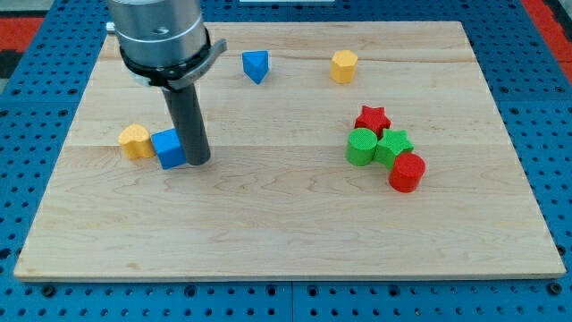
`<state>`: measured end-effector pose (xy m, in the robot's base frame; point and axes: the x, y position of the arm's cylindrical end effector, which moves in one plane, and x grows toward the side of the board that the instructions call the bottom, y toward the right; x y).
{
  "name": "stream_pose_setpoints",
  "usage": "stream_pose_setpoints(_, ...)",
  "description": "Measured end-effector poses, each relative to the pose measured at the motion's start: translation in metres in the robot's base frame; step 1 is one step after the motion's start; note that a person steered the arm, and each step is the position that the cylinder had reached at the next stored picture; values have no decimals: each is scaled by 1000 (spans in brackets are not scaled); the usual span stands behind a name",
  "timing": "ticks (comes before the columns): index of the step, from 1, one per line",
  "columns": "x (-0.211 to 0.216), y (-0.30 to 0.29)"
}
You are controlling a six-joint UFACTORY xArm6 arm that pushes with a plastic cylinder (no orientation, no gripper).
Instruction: Push the yellow hexagon towards the blue cube
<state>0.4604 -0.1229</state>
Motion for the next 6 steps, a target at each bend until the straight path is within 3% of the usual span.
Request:
stream_pose_setpoints(2,0,-16)
stream_pose_setpoints(3,-26,-4)
stream_pose_setpoints(4,-73,45)
stream_pose_setpoints(6,-132,209)
